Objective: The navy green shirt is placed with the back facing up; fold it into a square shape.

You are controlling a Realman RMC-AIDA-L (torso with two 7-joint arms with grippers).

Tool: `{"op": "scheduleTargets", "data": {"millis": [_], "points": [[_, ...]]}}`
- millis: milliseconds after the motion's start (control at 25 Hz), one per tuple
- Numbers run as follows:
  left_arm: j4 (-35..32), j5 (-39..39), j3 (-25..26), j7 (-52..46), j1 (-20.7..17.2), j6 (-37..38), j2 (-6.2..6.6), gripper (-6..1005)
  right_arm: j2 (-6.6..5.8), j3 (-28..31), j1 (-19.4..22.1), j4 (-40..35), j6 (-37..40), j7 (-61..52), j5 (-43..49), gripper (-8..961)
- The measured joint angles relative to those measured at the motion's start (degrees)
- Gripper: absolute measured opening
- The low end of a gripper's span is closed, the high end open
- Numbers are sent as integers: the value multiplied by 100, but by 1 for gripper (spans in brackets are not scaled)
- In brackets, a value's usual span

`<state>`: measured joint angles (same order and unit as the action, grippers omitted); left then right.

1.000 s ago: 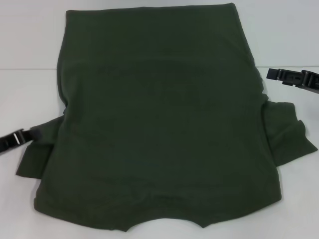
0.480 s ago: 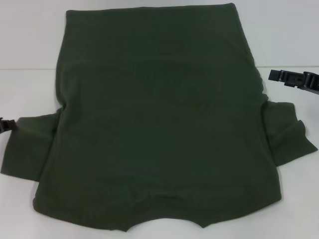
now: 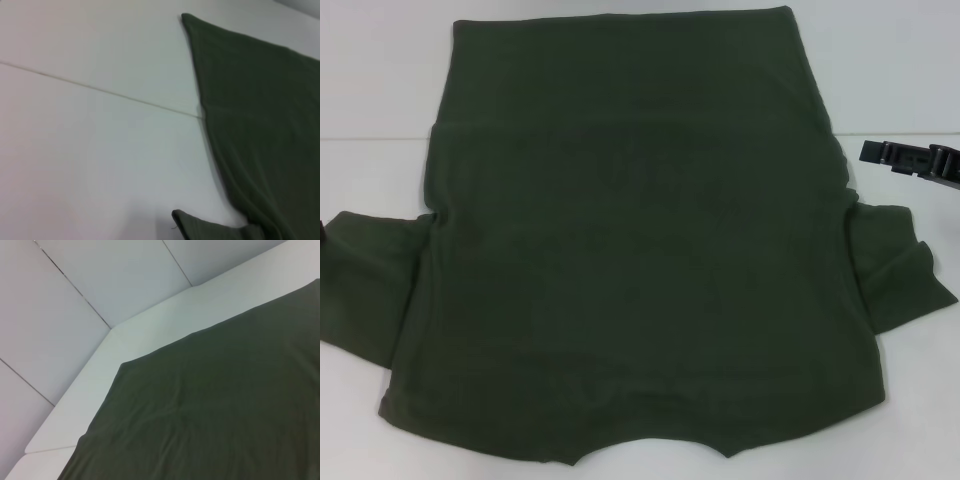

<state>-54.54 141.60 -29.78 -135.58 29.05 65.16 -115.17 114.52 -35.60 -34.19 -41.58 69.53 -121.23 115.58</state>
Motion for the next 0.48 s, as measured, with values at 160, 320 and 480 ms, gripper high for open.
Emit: {"op": "scheduleTargets", "data": {"millis": [160,320,480], "points": [[-179,199,-220,-241,31,50,-6,1,0,0,0,1,-1,2,0,763],[-576,447,-464,-524,76,184,-56,2,7,0,-3,1,-2,3,0,762],[-759,849,-538,-815,198,203,-34,2,5,0,-14,1,-2,3,0,762]]}}
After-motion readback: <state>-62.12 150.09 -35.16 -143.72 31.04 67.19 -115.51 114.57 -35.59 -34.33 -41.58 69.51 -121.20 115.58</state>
